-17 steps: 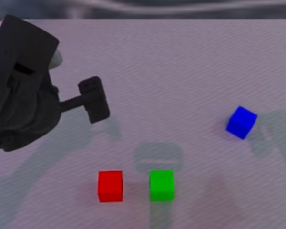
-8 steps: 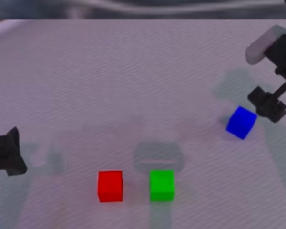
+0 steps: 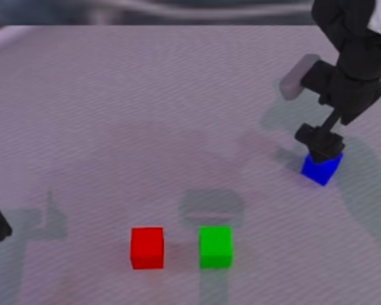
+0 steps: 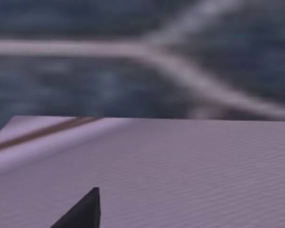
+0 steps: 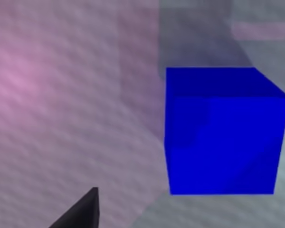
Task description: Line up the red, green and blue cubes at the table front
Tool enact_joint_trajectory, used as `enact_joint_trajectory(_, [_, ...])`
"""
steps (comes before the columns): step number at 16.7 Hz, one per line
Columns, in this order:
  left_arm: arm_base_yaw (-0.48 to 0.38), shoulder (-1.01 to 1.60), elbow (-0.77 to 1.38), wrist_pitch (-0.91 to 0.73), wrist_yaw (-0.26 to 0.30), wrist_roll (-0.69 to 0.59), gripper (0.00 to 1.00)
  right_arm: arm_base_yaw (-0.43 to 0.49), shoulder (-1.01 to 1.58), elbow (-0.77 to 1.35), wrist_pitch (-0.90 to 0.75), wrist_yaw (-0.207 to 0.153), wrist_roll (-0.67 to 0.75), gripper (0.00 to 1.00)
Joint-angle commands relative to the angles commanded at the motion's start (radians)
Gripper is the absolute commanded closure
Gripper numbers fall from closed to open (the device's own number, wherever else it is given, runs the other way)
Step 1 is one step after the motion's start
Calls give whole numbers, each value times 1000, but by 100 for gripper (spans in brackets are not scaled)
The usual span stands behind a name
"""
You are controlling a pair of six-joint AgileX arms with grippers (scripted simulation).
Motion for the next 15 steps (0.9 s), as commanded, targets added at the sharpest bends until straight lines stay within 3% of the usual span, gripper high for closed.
enact_joint_trajectory(7, [3, -9, -4, 6, 1, 7, 0, -2, 11, -8, 14, 0, -3, 0])
enact_joint_trajectory(15, [3, -9, -4, 6, 1, 7, 0, 3, 100, -170, 268, 1, 0, 0])
